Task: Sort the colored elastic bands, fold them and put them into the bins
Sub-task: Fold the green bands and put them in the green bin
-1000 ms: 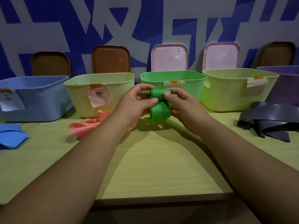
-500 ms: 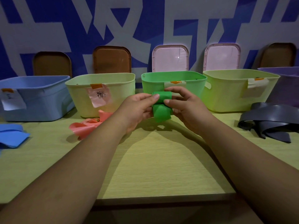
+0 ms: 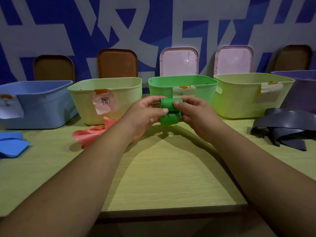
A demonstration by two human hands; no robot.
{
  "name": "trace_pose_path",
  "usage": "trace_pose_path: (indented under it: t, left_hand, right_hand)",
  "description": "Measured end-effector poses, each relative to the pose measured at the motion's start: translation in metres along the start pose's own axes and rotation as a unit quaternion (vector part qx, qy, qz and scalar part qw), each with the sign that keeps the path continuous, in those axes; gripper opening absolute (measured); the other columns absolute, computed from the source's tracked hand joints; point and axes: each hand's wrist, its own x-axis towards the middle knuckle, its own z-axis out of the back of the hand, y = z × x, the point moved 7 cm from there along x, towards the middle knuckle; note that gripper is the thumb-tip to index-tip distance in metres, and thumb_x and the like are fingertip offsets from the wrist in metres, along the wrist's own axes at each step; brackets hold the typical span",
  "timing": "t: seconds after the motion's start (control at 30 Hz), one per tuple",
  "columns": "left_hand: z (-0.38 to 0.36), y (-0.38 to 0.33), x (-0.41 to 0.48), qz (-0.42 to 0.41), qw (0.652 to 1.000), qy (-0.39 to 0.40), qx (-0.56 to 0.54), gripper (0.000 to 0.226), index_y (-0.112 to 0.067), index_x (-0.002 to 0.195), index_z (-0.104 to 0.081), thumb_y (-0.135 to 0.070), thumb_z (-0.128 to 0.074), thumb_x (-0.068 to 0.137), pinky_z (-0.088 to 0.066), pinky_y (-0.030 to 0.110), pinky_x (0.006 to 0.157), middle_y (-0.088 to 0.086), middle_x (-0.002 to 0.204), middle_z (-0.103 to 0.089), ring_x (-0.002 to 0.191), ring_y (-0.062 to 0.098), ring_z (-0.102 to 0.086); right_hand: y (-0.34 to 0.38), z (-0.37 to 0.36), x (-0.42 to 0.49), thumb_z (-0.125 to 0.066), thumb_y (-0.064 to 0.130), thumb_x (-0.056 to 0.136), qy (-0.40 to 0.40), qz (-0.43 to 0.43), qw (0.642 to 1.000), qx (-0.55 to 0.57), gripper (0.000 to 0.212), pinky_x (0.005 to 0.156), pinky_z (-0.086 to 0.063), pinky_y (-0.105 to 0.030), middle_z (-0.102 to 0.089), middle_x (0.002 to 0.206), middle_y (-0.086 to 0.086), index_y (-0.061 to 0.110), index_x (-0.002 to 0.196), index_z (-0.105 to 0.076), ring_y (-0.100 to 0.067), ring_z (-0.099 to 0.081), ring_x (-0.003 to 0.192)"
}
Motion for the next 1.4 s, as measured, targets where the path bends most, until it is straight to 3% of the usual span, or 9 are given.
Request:
trace_pose_path:
  t: [0.07,0.1,0.23,0.53,0.7,0.87,1.27,1.4]
  left_hand:
    - [-0.004,0.001,-0.001,0.011,1.0,0.013,0.011,0.04,-0.004,0.137,-0.066,-0.004,-0.072,0.098,-0.058,0.017,0.069,0.014,0.124,-0.076,0.076,0.006,-0.076]
    - [-0.005,0.003,-0.001,0.015,1.0,0.018,0.015,0.039,-0.005,0.137,-0.067,-0.01,-0.073,0.099,-0.059,0.017,0.069,0.013,0.125,-0.077,0.079,0.006,-0.076]
    - [0.0,0.008,0.002,0.018,1.0,0.002,0.014,0.043,-0.013,0.14,-0.066,-0.016,-0.074,0.098,-0.06,0.043,0.103,0.005,0.127,-0.077,0.114,0.021,-0.076]
    - [0.014,0.007,0.008,-0.032,0.998,-0.057,0.02,0.045,-0.01,0.133,-0.07,-0.002,-0.08,0.09,-0.058,0.047,0.107,0.009,0.123,-0.078,0.117,0.026,-0.075]
    - [0.015,0.009,0.01,-0.032,0.997,-0.051,0.043,0.038,-0.013,0.127,-0.075,-0.012,-0.083,0.091,-0.055,0.05,0.11,0.007,0.122,-0.079,0.119,0.027,-0.074]
    - [0.01,0.007,0.007,-0.042,0.996,-0.046,0.064,0.038,-0.018,0.132,-0.076,-0.014,-0.08,0.094,-0.053,0.045,0.113,0.0,0.121,-0.08,0.12,0.021,-0.073]
    - [0.005,0.014,0.008,-0.023,0.999,-0.027,0.036,0.05,-0.013,0.141,-0.069,-0.006,-0.079,0.092,-0.055,0.044,0.111,0.004,0.127,-0.078,0.12,0.022,-0.074]
    - [0.01,0.014,0.008,-0.015,0.999,-0.033,0.029,0.05,-0.012,0.141,-0.067,-0.002,-0.077,0.093,-0.057,0.044,0.108,0.005,0.126,-0.078,0.116,0.022,-0.076]
  right_hand:
    - [0.0,0.0,0.0,-0.075,0.011,0.098,0.005,0.002,1.0,0.01,0.03,0.111,-0.054,-0.058,-0.076,0.125,-0.018,0.004,0.126,-0.073,-0.037,-0.073,0.119]
    - [0.001,0.0,0.0,-0.075,0.009,0.098,0.006,0.003,1.0,0.013,0.03,0.111,-0.054,-0.057,-0.076,0.126,-0.018,0.002,0.127,-0.072,-0.037,-0.073,0.119]
    - [0.001,0.003,0.0,-0.081,0.013,0.091,0.006,0.007,1.0,-0.016,0.037,0.11,-0.055,-0.052,-0.077,0.125,-0.012,0.009,0.127,-0.074,-0.032,-0.074,0.119]
    - [0.009,-0.004,-0.01,-0.085,0.008,0.089,0.016,0.027,0.99,-0.138,0.036,0.1,-0.061,-0.041,-0.08,0.113,-0.004,0.014,0.12,-0.068,-0.02,-0.078,0.105]
    - [0.008,-0.005,-0.011,-0.088,0.008,0.086,0.02,0.03,0.988,-0.15,0.041,0.096,-0.063,-0.04,-0.079,0.11,-0.004,0.016,0.119,-0.066,-0.02,-0.078,0.102]
    - [0.013,-0.006,-0.016,-0.087,0.015,0.088,0.019,0.036,0.984,-0.174,0.036,0.095,-0.06,-0.034,-0.081,0.108,0.005,0.022,0.12,-0.073,-0.011,-0.078,0.102]
    - [0.011,-0.01,-0.013,-0.092,0.022,0.082,0.029,0.039,0.972,-0.228,0.045,0.1,-0.062,-0.044,-0.078,0.113,0.004,0.024,0.12,-0.067,-0.013,-0.076,0.104]
    - [0.009,-0.011,-0.013,-0.086,0.021,0.09,0.045,0.037,0.974,-0.219,0.036,0.102,-0.06,-0.048,-0.078,0.114,0.002,0.023,0.121,-0.068,-0.016,-0.077,0.105]
